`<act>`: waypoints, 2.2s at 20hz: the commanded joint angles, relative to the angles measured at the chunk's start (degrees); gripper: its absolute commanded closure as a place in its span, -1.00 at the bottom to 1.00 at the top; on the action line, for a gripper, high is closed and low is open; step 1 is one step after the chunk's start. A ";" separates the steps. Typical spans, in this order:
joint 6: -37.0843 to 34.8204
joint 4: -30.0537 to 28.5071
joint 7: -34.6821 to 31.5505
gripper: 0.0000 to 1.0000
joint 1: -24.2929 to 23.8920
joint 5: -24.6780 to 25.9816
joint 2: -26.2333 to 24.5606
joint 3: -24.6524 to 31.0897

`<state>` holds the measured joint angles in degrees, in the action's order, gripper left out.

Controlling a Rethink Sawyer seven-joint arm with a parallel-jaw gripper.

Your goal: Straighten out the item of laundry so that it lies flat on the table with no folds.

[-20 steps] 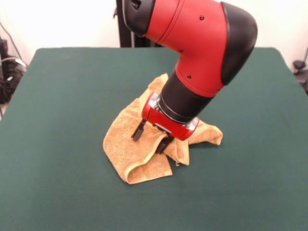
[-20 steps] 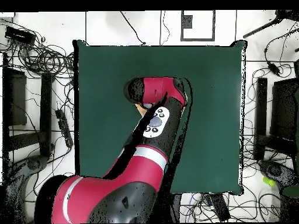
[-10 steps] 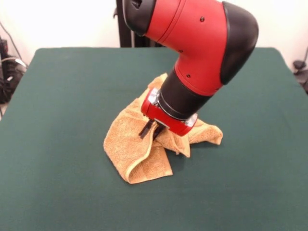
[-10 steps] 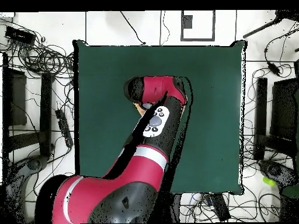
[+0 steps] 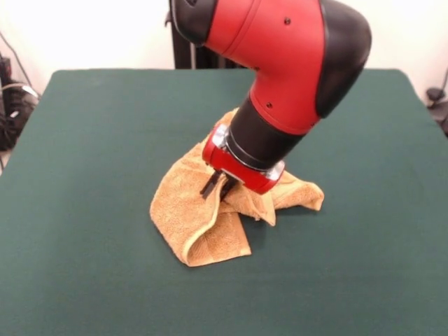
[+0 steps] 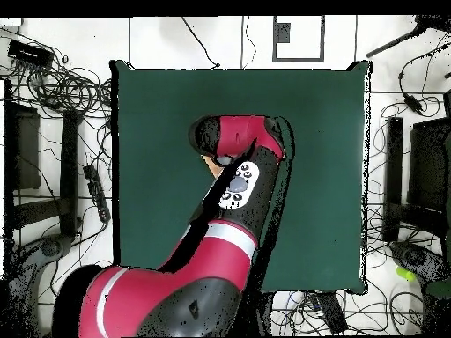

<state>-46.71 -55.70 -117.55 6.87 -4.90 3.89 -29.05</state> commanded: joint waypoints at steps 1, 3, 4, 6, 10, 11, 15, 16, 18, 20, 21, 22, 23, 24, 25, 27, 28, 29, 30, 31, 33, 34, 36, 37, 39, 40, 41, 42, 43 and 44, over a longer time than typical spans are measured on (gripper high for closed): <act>5.28 -16.31 0.90 1.00 -4.14 -2.10 8.52 13.17; 8.35 -21.92 6.14 1.00 -6.40 -0.15 12.15 15.81; 9.85 -25.49 8.44 1.00 -7.50 0.91 14.34 17.15; 10.99 -30.89 12.29 1.00 -10.54 2.15 17.95 20.19; 9.86 -37.13 21.02 1.00 -17.73 5.83 22.70 26.61; 9.86 -38.40 22.26 1.00 -19.76 6.40 23.46 28.38; 11.61 -40.58 26.54 1.00 -27.46 11.42 23.65 34.78; 13.21 -41.64 28.40 1.00 -30.77 12.75 22.78 37.91; 17.58 -44.53 30.84 1.00 -38.41 14.80 19.98 44.62; 20.30 -46.04 32.48 1.00 -44.89 16.55 16.45 50.48; 21.79 -46.15 31.89 1.00 -46.82 17.84 15.24 52.29; 21.32 -45.95 30.72 1.00 -47.76 18.37 14.56 53.17; 20.87 -45.78 29.79 1.00 -48.66 19.10 14.05 54.29; 20.43 -45.61 28.86 1.00 -49.55 19.84 13.54 55.41; 20.78 -45.87 28.45 1.00 -50.78 20.39 12.96 56.86; 22.74 -46.58 27.56 1.00 -53.26 21.86 11.78 59.78; 24.24 -47.07 27.47 1.00 -54.68 22.93 11.04 61.48; 24.68 -47.27 27.43 1.00 -55.75 23.69 10.27 62.81; 25.44 -47.47 27.26 1.00 -56.69 24.61 9.61 63.97; 26.17 -47.53 27.49 1.00 -57.41 25.80 9.10 64.93; 26.86 -47.30 28.79 1.00 -59.23 28.24 7.44 67.26; 26.52 -47.15 28.72 1.00 -59.90 28.85 6.79 68.04; 25.83 -46.90 27.46 1.00 -60.74 29.39 5.94 68.98; 25.55 -46.68 27.07 1.00 -60.97 29.99 5.67 69.36; 24.57 -46.47 26.35 1.00 -61.91 30.49 4.80 70.38; 23.90 -46.48 26.55 1.00 -62.99 30.56 3.74 71.42; 23.24 -46.46 27.50 1.00 -63.99 31.00 2.85 72.38; 22.70 -46.43 28.58 1.00 -64.94 31.63 1.92 73.31; 21.62 -46.32 30.13 1.00 -66.25 31.95 0.55 74.50; 20.07 -46.15 31.63 1.00 -67.37 31.91 -0.80 75.53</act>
<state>-26.53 -95.60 -104.86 -62.00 22.90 19.78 30.37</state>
